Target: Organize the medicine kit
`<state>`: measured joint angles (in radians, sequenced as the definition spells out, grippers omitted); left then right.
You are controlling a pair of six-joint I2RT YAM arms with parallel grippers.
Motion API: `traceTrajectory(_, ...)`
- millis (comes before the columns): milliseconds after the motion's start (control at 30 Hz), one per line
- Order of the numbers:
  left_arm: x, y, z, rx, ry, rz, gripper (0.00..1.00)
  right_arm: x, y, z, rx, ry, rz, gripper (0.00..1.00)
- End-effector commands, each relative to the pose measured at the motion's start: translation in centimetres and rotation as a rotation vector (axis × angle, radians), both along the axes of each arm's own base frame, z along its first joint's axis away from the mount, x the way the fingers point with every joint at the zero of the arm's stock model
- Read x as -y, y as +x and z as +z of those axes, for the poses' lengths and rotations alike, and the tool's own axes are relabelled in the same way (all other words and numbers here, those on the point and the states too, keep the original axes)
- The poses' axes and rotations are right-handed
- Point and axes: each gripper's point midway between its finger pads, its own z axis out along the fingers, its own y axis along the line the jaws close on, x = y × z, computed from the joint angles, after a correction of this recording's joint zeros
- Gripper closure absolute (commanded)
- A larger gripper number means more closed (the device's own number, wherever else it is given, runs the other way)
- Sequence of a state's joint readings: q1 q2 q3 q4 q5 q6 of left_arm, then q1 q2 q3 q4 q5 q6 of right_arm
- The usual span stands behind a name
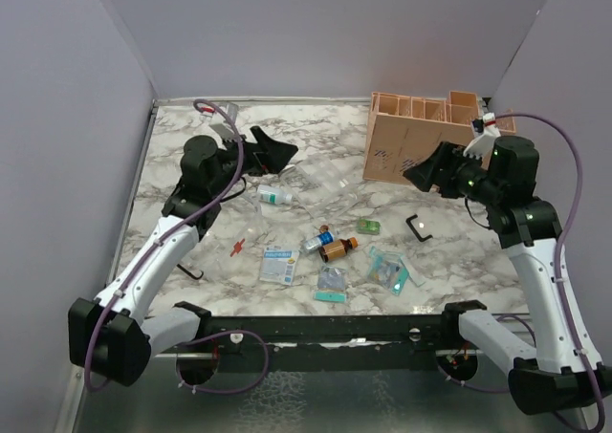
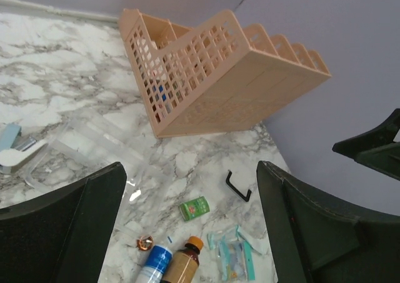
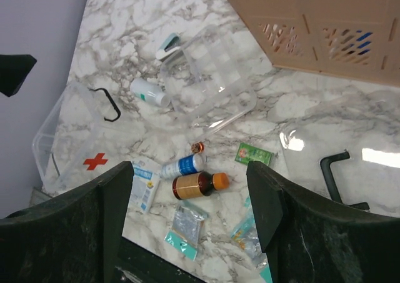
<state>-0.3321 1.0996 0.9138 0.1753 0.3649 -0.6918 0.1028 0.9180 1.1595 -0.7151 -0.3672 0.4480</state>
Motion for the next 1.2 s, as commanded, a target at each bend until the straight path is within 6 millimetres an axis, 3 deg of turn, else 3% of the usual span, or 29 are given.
traceTrajectory(0,2.0,0.2,-2.9,-0.038,0.098,-0.011,0.13,-1.7,-1.2,-2.3,-0.105,0.064,0.068,0.27)
traceTrajectory(200,3.9,-1.2,-6.8,-0.15,0.244,-0.025,0.19,-2.7,-1.8,-6.8,-0.305,0.205,-0.001,0.29)
traceTrajectory(367,4.5,-3.5,-9.0,-0.224,0.291,-0.082,0.21,-3.5,-2.5,-12.3,-0.501,0.303,-0.106,0.35)
traceTrajectory(533,5.0,-6.0,-10.9,-0.219,0.346,-0.167,0.21,-7.4,-3.6,-14.7,-0.536,0.345,-0.123,0.36)
traceTrajectory(833,4.5,-8.3,-10.7,-0.219,0.344,-0.213,0.21,-11.8,-5.7,-21.8,-0.798,0.221,-0.268,0.35)
traceTrajectory(1033,3.8,-8.7,-10.6,-0.221,0.342,-0.19,0.2,-14.5,-4.1,-23.0,-0.798,0.191,-0.297,0.32)
traceTrajectory(1167,3.6,-9.0,-10.4,-0.223,0.348,-0.191,0.18,-15.3,-2.8,-23.4,-0.778,0.198,-0.331,0.3)
